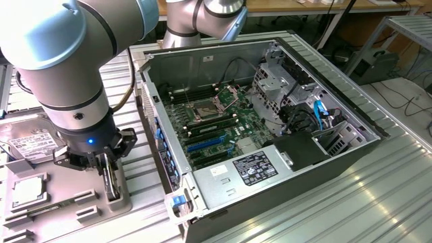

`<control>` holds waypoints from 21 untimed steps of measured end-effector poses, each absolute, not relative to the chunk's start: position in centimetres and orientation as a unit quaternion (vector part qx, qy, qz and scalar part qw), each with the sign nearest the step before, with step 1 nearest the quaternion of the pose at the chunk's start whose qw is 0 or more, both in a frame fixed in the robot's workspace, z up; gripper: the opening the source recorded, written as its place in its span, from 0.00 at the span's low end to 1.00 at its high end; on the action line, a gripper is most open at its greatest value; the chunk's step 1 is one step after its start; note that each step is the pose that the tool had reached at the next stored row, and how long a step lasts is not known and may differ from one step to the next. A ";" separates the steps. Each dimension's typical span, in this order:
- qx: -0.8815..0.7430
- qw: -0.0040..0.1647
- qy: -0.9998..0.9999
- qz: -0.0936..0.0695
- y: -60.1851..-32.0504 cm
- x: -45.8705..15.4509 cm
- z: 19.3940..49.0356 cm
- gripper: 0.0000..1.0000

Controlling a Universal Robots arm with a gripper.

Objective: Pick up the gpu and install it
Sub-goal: 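Pick up the gpu and move the gpu toward the slot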

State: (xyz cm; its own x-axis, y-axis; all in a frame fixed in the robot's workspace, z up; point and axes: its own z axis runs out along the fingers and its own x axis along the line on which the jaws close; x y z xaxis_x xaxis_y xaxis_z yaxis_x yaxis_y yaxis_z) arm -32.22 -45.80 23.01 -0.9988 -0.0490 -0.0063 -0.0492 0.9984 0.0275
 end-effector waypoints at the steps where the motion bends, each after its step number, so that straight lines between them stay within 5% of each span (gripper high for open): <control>1: -0.025 0.003 1.000 0.014 -45.8 -32.2 23.0 0.33; 21: -0.022 0.003 1.000 0.014 -45.8 -32.2 23.0 0.28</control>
